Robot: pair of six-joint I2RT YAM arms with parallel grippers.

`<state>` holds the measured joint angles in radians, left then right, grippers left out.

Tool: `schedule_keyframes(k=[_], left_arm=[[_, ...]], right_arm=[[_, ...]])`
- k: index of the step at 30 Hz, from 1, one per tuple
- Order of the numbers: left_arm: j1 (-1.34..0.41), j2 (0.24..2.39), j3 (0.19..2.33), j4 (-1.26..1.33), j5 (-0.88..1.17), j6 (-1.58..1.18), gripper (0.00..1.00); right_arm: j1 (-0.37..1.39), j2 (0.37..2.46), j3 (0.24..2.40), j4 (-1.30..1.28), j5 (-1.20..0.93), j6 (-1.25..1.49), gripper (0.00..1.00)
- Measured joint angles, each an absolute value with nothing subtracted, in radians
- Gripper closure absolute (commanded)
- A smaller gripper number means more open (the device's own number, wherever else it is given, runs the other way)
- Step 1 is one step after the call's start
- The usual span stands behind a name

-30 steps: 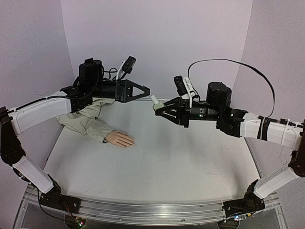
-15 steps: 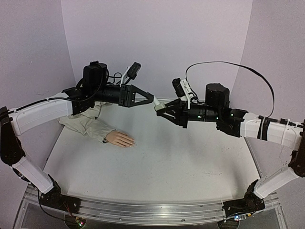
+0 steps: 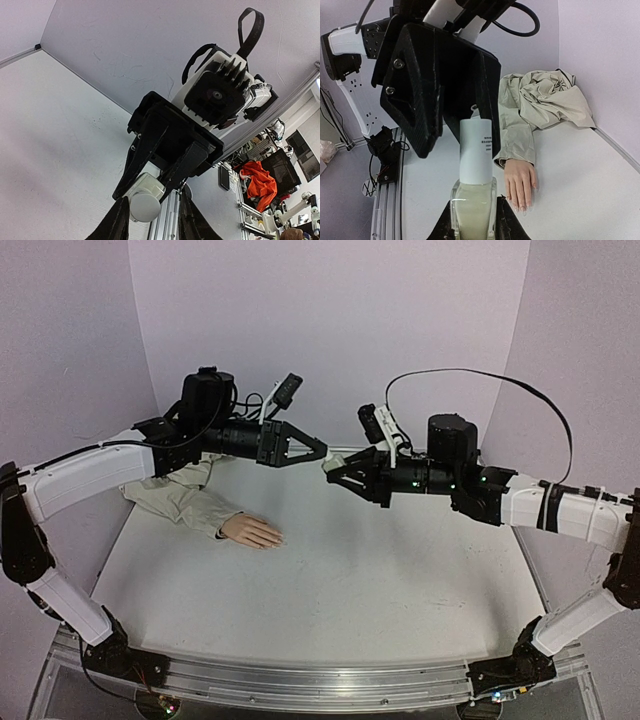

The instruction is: Paint the nails

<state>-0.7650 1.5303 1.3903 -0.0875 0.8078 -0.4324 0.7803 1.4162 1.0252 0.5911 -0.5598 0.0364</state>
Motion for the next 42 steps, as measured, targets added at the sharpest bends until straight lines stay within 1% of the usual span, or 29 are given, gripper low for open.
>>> schedule_keyframes(k=[8,11,15,16,18,19,20,22,23,25,27,28,30,33,37,39,42], left_arm=[[-0.773,1.554,1.429,-0.153,0.761,-0.412,0.78],[-0.779,1.561,1.443,-0.176,0.748,-0.401,0.85],[-0.786,1.561,1.457,-0.214,0.711,-0.369,0.91],[-0.787,1.561,1.459,-0.220,0.703,-0.368,0.94],[-0.788,1.561,1.459,-0.228,0.694,-0.366,0.99],[-0.789,1.561,1.459,-0.233,0.685,-0.366,1.00],[-0.789,1.561,1.460,-0.238,0.677,-0.366,1.00],[-0.793,1.561,1.460,-0.255,0.646,-0.365,1.00],[-0.793,1.561,1.460,-0.273,0.619,-0.364,1.00],[-0.791,1.561,1.460,-0.316,0.546,-0.363,1.00],[-0.783,1.561,1.459,-0.366,0.458,-0.366,1.00],[-0.776,1.560,1.454,-0.381,0.420,-0.371,1.00],[-0.746,1.550,1.412,-0.401,0.334,-0.396,1.00],[-0.656,1.506,1.266,-0.435,0.213,-0.463,1.00],[-0.531,1.436,1.035,-0.500,0.026,-0.564,1.00],[-0.499,1.407,0.940,-0.544,-0.060,-0.619,1.00],[-0.496,1.370,0.847,-0.585,-0.157,-0.692,1.00]], right_arm=[[0.780,1.420,1.026,0.590,-0.560,0.033,1.00],[0.780,1.422,1.025,0.589,-0.557,0.031,1.00],[0.780,1.423,1.026,0.582,-0.545,0.033,1.00],[0.780,1.424,1.026,0.581,-0.543,0.033,0.98],[0.781,1.425,1.026,0.577,-0.540,0.031,0.83],[0.781,1.427,1.026,0.575,-0.537,0.030,0.72],[0.781,1.430,1.026,0.574,-0.532,0.029,0.56],[0.781,1.437,1.026,0.570,-0.513,0.026,0.39],[0.782,1.441,1.026,0.565,-0.496,0.025,0.32],[0.784,1.447,1.027,0.551,-0.445,0.019,0.19],[0.784,1.454,1.028,0.538,-0.369,0.019,0.10],[0.784,1.456,1.027,0.532,-0.333,0.022,0.07],[0.784,1.457,1.026,0.516,-0.238,0.023,0.04],[0.780,1.457,1.012,0.514,-0.121,0.026,0.03],[0.772,1.455,0.982,0.503,-0.022,0.026,0.03],[0.768,1.454,0.973,0.496,0.016,0.026,0.03],[0.762,1.450,0.973,0.495,0.036,0.026,0.03]])
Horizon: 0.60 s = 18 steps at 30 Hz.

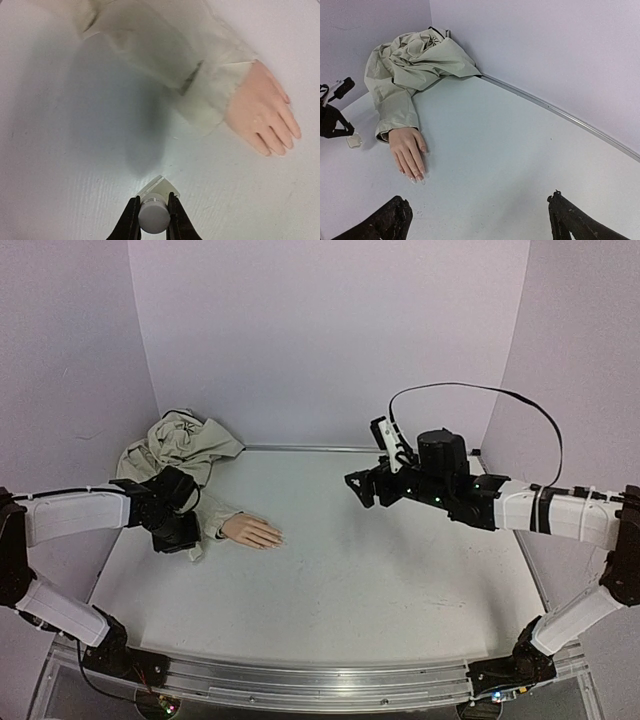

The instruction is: Paint the nails

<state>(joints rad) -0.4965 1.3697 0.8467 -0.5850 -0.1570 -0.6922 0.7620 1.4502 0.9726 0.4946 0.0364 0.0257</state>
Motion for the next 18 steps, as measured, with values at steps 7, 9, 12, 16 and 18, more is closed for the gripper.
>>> schedule_keyframes(k=[7,9,12,16,18], left_arm=[[-0.494,1.349,0.786,-0.601,-0.308,-0.822,0.98],[-0.493,1.359,0.786,-0.600,-0.332,-0.841,0.95],[-0.493,1.384,0.786,-0.599,-0.353,-0.858,0.93],[-0.493,1.397,0.785,-0.592,-0.381,-0.872,0.92],[-0.493,1.397,0.785,-0.590,-0.397,-0.875,0.90]], right_arm=[[0.758,1.430,0.973,0.502,0.059,0.026,0.03],[0.757,1.426,0.971,0.503,0.065,0.026,0.02],[0.754,1.416,0.963,0.503,0.072,0.028,0.02],[0.743,1.396,0.939,0.516,0.081,0.043,0.02],[0.727,1.378,0.916,0.525,0.081,0.056,0.02]])
